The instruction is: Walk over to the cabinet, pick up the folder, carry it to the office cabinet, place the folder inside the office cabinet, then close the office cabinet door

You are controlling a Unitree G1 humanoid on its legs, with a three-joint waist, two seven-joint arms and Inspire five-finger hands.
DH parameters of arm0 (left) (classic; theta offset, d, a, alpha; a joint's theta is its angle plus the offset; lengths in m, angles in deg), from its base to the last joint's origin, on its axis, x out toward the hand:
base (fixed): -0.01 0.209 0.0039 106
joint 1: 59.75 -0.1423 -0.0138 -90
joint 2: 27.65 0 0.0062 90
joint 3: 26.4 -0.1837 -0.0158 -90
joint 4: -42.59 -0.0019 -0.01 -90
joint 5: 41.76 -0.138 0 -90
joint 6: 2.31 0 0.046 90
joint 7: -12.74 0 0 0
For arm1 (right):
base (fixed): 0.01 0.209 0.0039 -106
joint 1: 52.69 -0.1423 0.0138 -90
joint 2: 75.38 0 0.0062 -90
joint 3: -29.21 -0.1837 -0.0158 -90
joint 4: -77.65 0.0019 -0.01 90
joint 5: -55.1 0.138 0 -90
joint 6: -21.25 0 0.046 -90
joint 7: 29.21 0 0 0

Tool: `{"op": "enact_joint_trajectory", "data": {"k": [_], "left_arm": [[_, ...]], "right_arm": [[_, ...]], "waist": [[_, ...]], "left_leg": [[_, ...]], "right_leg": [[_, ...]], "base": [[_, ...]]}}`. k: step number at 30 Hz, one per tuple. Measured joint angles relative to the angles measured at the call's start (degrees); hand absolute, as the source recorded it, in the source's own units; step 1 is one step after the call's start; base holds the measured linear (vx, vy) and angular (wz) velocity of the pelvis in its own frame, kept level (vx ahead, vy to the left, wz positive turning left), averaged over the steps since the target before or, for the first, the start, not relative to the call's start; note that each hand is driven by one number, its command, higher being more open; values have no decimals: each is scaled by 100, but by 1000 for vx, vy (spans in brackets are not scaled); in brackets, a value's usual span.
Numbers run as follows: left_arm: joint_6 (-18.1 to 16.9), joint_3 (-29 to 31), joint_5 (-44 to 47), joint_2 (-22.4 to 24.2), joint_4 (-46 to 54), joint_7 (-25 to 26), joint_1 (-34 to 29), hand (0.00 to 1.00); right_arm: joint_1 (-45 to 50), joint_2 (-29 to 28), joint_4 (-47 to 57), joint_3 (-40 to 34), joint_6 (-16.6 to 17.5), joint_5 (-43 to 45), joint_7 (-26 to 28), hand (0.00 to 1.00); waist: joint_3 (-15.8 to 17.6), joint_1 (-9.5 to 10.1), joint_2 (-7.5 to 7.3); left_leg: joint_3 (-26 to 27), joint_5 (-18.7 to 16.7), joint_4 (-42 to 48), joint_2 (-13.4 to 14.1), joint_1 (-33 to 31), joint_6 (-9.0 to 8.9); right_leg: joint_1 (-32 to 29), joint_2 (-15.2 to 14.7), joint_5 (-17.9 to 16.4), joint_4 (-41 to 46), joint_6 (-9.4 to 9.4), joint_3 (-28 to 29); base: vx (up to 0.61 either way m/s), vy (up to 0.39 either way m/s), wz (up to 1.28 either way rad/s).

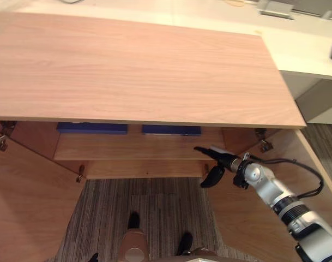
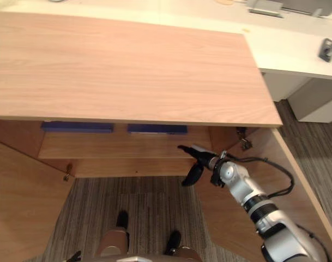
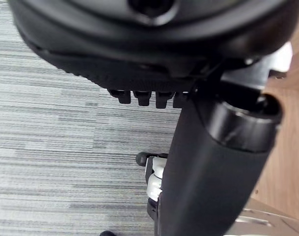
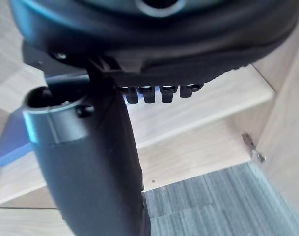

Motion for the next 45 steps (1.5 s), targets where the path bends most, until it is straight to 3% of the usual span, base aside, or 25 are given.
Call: {"op": "enact_joint_trajectory", "data": {"k": [1,3,8,16,18,19,20,22,23,24,26,27,30,35,45], "left_arm": [[1,-18,-8,173,-110,41,41,100],[33,-19,-6,427,-481,193,145,100],[100,-27,1,307,-644,423,178,100],[144,-97,-209,298,-867,729,183,100],[143,0,-215,331,-938,733,189,100],[138,-1,-220,362,-967,729,206,100],[131,-5,-237,346,-1039,732,212,100],[132,-98,-303,362,-1082,730,208,100],[132,-134,-339,355,-1095,732,167,100],[131,-133,-341,284,-1110,733,113,100],[137,-147,-341,246,-1138,712,138,100],[127,-212,-329,328,-1137,710,76,100],[135,-224,-322,307,-1136,710,74,100],[156,-249,-323,272,-1136,716,43,100],[151,-369,-322,257,-1099,595,-70,100]], "right_arm": [[80,-344,-525,-106,1,74,-129,100],[403,-1016,-1368,-700,-64,196,-552,100],[1237,-1972,-2154,-1714,-271,543,-1175,100],[2253,-2532,-2183,-2223,-230,1199,-1945,100],[2303,-2562,-2050,-2231,-154,1220,-2027,100],[2244,-2563,-1935,-2246,-84,1286,-2071,100],[2212,-2594,-1881,-2469,-71,1339,-2106,100],[2309,-2613,-1883,-2658,-62,1409,-2106,100],[2400,-2614,-1884,-2707,-60,1407,-2107,100],[2447,-2622,-1881,-2715,-66,1406,-2106,100],[2466,-2577,-1868,-2888,-71,1403,-2121,100],[2469,-2505,-1852,-3110,-95,1403,-2209,100],[2473,-2414,-1662,-3345,-99,1404,-2366,100],[2454,-2177,-1156,-3611,-107,1401,-2532,100],[1692,-1932,-646,-4003,-105,1326,-2601,100]], "waist": [[-117,55,218],[-305,25,600],[-383,-135,367],[-390,-336,347],[-379,-342,359],[-332,-294,428],[-233,-302,414],[-204,-339,533],[-249,-343,525],[-319,-362,419],[-329,-422,399],[-399,-387,522],[-440,-390,512],[-473,-451,494],[-573,-422,483]], "left_leg": [[-652,-357,364,-8,9,-79],[-1360,-832,354,-3,179,-214],[-763,-652,-156,-324,456,12],[172,-430,-803,-397,1069,147],[559,-387,-832,-359,1149,220],[912,-323,-893,-199,1189,310],[1200,-223,-1040,-224,1377,308],[1410,-197,-1118,-205,1629,299],[1511,-137,-1248,-185,1756,258],[1540,-84,-1386,-226,1775,228],[1412,-78,-1511,-175,1770,157],[1072,-68,-1671,-130,1729,152],[948,87,-1824,55,1727,60],[929,172,-1907,120,1844,-28],[891,327,-2036,-156,1808,49]], "right_leg": [[-33,114,81,-8,-3,335],[-181,326,243,-68,33,881],[-368,-5,629,-377,146,1639],[-696,-17,900,-259,199,2471],[-983,78,1121,31,-74,2109],[-1010,95,1397,-124,-323,1603],[-1060,-139,788,534,-495,538],[-1021,-535,-249,1931,-539,-294],[-875,-740,-566,2310,-437,-467],[-658,-817,-756,2023,-89,-437],[-556,-582,-665,1567,-37,-471],[-471,-276,-468,1068,-98,-453],[-406,81,-219,660,-260,-445],[-313,192,-93,538,-406,-433],[10,113,540,-355,-294,-414]], "base": [[-126,118,-144],[-157,210,-140],[-99,170,-70],[14,59,-68],[-40,45,-108],[-123,-16,-121],[-138,-17,-110],[-125,-24,-71],[-104,-80,-56],[-60,-128,-39],[-22,-159,-20],[0,-132,-30],[8,-75,-33],[57,-43,-4],[-3,67,2]]}}
